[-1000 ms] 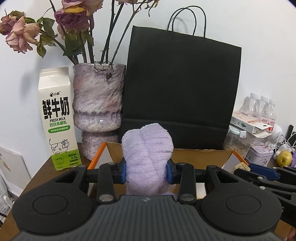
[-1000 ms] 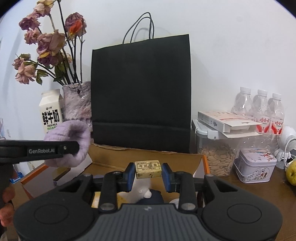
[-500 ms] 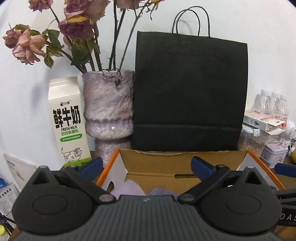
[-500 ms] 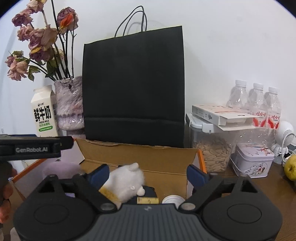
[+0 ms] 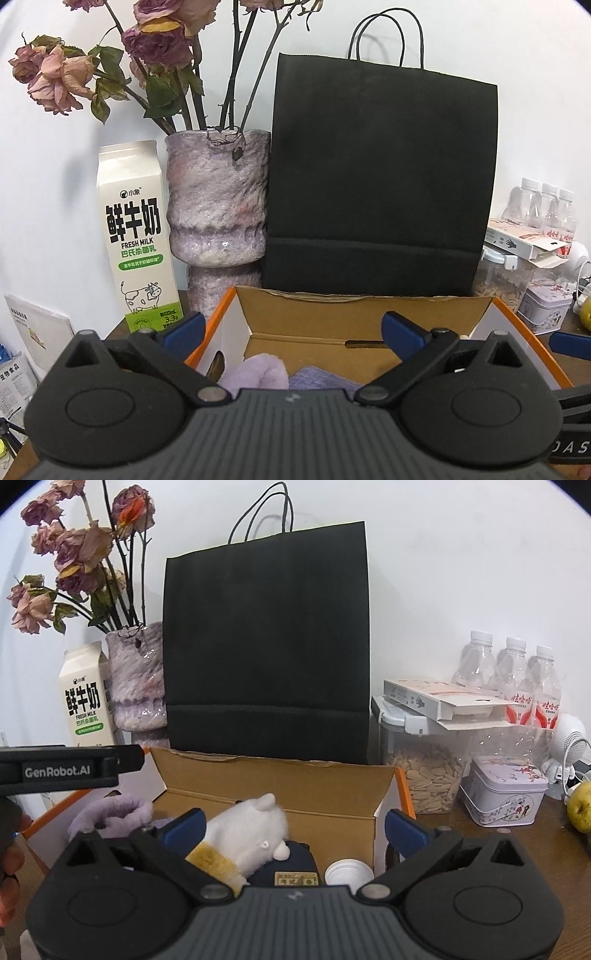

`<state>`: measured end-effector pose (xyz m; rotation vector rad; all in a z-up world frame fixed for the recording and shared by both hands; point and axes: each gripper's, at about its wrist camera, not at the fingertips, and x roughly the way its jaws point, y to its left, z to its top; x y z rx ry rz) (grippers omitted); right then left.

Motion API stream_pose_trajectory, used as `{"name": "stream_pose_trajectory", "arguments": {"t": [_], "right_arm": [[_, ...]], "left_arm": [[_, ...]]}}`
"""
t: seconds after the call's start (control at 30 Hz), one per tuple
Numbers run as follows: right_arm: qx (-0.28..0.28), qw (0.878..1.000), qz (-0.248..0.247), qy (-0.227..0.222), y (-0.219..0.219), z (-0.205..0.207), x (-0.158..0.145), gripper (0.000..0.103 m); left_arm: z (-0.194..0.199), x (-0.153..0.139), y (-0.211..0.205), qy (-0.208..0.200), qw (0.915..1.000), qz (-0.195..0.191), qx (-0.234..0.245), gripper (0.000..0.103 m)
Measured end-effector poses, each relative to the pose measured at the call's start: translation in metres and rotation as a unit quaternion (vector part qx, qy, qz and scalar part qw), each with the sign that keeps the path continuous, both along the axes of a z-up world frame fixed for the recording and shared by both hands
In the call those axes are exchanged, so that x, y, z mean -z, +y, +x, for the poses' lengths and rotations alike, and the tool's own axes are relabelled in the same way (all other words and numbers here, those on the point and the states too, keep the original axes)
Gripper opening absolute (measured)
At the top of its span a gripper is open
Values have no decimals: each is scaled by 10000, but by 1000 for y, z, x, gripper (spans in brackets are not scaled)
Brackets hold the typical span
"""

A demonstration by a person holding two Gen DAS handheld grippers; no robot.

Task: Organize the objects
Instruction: 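Lower the headband and block into the box and open both grippers, then withdraw both grippers from the box back over the table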

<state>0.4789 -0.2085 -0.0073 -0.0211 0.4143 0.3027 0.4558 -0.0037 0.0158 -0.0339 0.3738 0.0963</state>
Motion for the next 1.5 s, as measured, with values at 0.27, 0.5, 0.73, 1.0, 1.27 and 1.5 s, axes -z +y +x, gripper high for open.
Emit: {"name": "stream_pose_trajectory", "arguments": {"t": [0.27,0.5,0.73,1.0,1.27,1.5], "right_arm": [[13,9999,-143,30,3,-7,-4,103],[38,9999,-156,47,2,-15,-7,103],[-1,9994,-354,67,3,-32,-7,103],[45,9987,-483,123,-5,-56,-5,103],[-36,9987,-500,109,-12,-88,-3,103],[-87,9987,-492,63,-24,-122,-1,103]], "left_arm": [[-14,-5,-3,-63,10000,44,20,103],[-28,-6,0,-61,10000,56,-3,103],[-47,-3,2,-20,10000,22,-58,103],[-75,0,5,89,9999,-34,-86,103],[-108,6,3,190,9998,-63,-68,103],[-143,21,-3,370,9993,-6,32,103]]}}
